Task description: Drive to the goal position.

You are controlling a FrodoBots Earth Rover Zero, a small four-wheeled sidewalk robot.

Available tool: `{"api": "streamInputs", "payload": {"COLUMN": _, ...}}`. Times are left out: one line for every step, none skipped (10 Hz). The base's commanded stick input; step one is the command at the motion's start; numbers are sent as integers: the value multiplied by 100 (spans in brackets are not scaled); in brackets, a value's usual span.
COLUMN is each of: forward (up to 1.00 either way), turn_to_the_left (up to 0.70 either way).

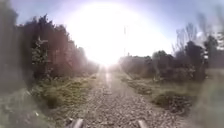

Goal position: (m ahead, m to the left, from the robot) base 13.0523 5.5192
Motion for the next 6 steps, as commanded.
{"api": "streamInputs", "payload": {"forward": 50, "turn_to_the_left": 0}}
{"api": "streamInputs", "payload": {"forward": 50, "turn_to_the_left": 0}}
{"api": "streamInputs", "payload": {"forward": 50, "turn_to_the_left": 0}}
{"api": "streamInputs", "payload": {"forward": 50, "turn_to_the_left": 0}}
{"api": "streamInputs", "payload": {"forward": 50, "turn_to_the_left": 0}}
{"api": "streamInputs", "payload": {"forward": 50, "turn_to_the_left": 0}}
